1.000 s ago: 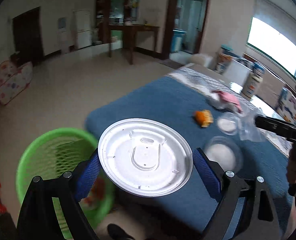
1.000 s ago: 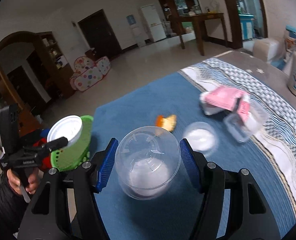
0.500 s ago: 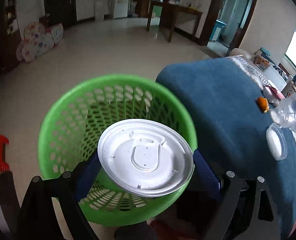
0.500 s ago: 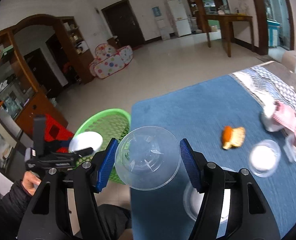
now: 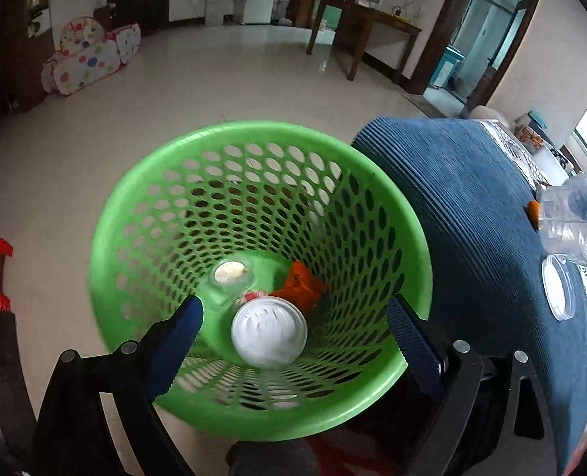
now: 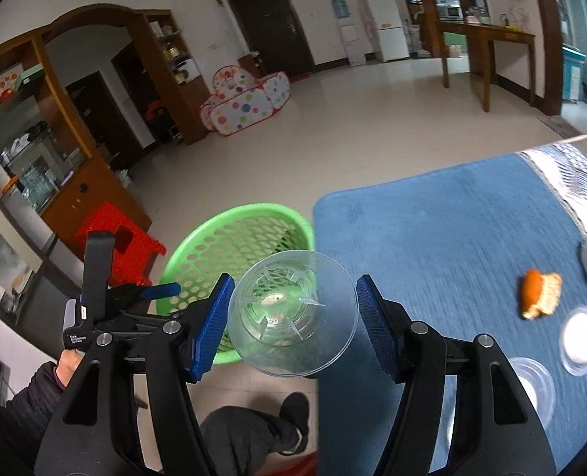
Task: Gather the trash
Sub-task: 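Carry both items to the green basket and open the left tool to drop the lid, then open the right tool over the green basket to drop the clear cup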
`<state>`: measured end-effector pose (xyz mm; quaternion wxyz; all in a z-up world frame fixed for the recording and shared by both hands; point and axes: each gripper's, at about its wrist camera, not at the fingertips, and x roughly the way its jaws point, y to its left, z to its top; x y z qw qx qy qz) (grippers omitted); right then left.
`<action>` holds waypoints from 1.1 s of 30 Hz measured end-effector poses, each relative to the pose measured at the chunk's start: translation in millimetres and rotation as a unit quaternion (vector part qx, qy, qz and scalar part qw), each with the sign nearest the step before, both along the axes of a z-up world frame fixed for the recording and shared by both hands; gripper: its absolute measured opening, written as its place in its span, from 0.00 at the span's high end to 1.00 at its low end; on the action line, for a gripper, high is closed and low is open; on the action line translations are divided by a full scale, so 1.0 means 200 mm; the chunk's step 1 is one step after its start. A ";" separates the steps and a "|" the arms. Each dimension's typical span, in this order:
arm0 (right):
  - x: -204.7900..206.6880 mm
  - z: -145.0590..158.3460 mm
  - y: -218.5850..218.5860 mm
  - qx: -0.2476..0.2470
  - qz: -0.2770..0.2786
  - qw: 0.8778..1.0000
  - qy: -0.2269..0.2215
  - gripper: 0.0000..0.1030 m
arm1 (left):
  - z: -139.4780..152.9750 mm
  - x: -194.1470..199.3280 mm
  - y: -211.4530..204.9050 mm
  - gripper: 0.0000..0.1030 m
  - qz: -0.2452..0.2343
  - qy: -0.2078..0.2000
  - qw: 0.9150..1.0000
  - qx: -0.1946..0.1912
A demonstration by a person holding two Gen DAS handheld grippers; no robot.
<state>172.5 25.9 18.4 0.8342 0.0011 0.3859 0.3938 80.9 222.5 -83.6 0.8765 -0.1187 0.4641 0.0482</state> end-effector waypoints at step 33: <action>0.05 -0.11 0.15 -0.001 0.001 1.000 0.029 0.28 | 0.14 -0.24 0.09 0.12 0.027 -0.043 0.999 -0.001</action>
